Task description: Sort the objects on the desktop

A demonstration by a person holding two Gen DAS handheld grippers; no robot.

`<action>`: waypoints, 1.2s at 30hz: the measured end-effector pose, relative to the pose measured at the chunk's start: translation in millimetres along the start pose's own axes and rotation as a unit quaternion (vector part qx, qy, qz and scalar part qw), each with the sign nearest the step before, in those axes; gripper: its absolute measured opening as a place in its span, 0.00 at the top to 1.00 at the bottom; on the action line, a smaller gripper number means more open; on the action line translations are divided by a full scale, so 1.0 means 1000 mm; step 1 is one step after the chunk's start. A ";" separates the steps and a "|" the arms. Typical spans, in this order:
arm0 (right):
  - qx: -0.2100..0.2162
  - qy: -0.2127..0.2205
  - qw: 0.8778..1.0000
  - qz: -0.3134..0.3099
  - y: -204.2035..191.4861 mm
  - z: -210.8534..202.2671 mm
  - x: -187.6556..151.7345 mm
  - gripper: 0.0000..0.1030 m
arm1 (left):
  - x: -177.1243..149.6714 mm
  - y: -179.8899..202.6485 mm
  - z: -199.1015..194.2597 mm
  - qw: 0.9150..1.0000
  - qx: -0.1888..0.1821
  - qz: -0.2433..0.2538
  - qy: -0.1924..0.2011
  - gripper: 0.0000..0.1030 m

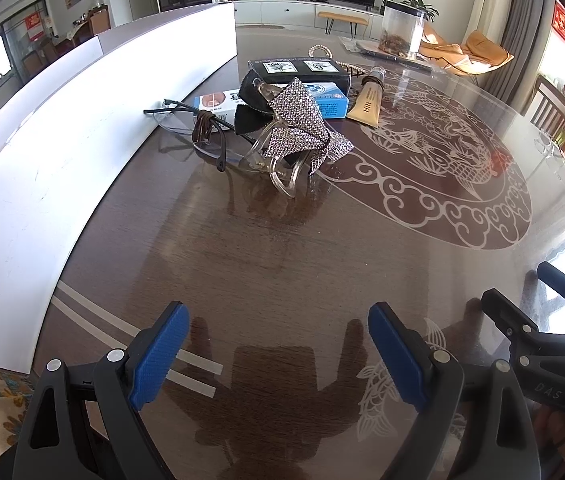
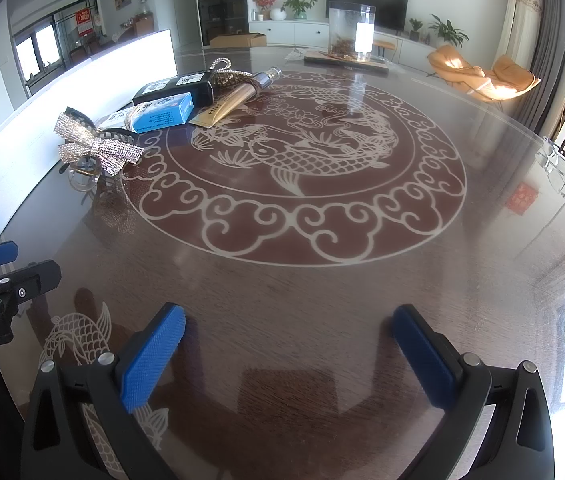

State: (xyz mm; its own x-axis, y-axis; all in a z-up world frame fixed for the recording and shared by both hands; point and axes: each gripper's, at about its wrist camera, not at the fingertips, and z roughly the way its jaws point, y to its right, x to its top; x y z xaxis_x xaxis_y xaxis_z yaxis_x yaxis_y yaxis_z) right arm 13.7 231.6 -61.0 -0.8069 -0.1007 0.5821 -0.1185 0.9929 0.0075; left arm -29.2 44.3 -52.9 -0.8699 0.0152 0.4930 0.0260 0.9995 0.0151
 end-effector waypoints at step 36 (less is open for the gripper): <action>0.198 0.009 0.955 -0.220 -0.143 0.051 0.115 0.00 | -0.014 -0.088 -0.034 0.973 -0.069 -0.202 0.083 0.12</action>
State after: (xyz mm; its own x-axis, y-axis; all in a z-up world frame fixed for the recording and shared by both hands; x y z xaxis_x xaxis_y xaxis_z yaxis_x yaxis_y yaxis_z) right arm -91.5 74.8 -36.6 -0.6193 -0.4979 0.6071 -0.6558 0.7532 -0.0511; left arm -2.9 -44.5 -31.7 -0.7319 -0.3949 0.5552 -0.2262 0.9095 0.3487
